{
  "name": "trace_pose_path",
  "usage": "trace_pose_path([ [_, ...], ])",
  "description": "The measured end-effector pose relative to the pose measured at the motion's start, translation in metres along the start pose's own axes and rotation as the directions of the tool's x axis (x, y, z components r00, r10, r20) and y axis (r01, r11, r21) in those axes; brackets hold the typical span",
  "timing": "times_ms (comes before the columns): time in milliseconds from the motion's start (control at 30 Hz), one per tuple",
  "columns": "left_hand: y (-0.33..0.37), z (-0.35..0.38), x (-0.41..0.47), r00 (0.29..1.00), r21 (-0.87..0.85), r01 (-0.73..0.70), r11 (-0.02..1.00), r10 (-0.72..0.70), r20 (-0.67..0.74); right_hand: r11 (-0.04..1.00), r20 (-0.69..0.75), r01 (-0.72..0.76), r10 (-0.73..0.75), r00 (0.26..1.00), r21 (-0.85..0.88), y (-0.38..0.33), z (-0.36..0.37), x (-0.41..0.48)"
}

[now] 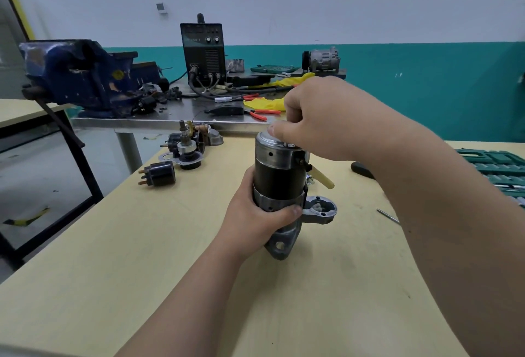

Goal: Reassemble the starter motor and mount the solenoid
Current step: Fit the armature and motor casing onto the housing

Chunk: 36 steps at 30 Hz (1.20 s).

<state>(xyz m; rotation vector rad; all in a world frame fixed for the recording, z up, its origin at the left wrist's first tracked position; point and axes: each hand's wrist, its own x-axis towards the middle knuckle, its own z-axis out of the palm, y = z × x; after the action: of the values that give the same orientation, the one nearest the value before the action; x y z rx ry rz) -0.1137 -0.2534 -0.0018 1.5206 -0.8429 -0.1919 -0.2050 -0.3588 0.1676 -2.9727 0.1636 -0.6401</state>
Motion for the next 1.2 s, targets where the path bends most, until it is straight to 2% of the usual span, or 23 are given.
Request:
trace_pose_path([
  [33, 0.0, 0.0, 0.0, 1.0, -0.002, -0.001, 1.0, 0.001, 0.002, 1.0, -0.001, 0.009, -0.009, 1.0, 0.006, 0.001, -0.002, 0.0],
  [133, 0.001, -0.002, 0.0, 1.0, -0.004, -0.003, 1.0, 0.003, 0.014, 0.985, 0.066, 0.049, -0.061, 0.996, 0.165, 0.005, -0.012, -0.001],
  [200, 0.001, -0.002, 0.0, 1.0, -0.009, -0.001, 1.0, 0.001, 0.02, 0.981, 0.118, 0.039, -0.062, 0.991, 0.19, 0.006, -0.016, -0.001],
  [267, 0.0, -0.002, 0.0, 1.0, -0.016, 0.001, 1.0, -0.001, 0.018, 0.985, 0.111, 0.022, -0.042, 0.993, 0.172, 0.006, -0.014, 0.0],
  [467, 0.001, 0.0, 0.0, 1.0, -0.003, -0.022, 1.0, 0.022, 0.006, 0.998, 0.002, 0.051, -0.051, 0.999, -0.034, -0.004, -0.003, 0.001],
  [600, 0.0, -0.002, -0.001, 1.0, -0.008, -0.012, 1.0, 0.012, -0.002, 0.992, 0.128, 0.066, -0.079, 0.989, 0.105, 0.004, -0.012, 0.002],
  [667, 0.0, -0.003, 0.0, 1.0, -0.01, -0.009, 1.0, 0.009, 0.004, 0.987, 0.135, 0.064, -0.084, 0.987, 0.145, 0.005, -0.012, 0.002],
  [1000, -0.001, 0.0, -0.002, 0.999, -0.009, -0.02, 1.0, 0.02, -0.026, 0.999, -0.014, 0.024, -0.025, 1.0, -0.041, -0.004, 0.003, 0.0],
  [1100, -0.001, -0.001, -0.002, 1.0, -0.011, -0.024, 1.0, 0.024, -0.018, 0.993, 0.093, 0.036, -0.046, 0.995, 0.11, 0.0, -0.005, -0.001],
  [1200, -0.002, -0.002, -0.001, 1.0, -0.019, -0.023, 1.0, 0.023, -0.008, 0.98, 0.117, 0.023, -0.047, 0.992, 0.198, 0.002, -0.01, -0.001],
])
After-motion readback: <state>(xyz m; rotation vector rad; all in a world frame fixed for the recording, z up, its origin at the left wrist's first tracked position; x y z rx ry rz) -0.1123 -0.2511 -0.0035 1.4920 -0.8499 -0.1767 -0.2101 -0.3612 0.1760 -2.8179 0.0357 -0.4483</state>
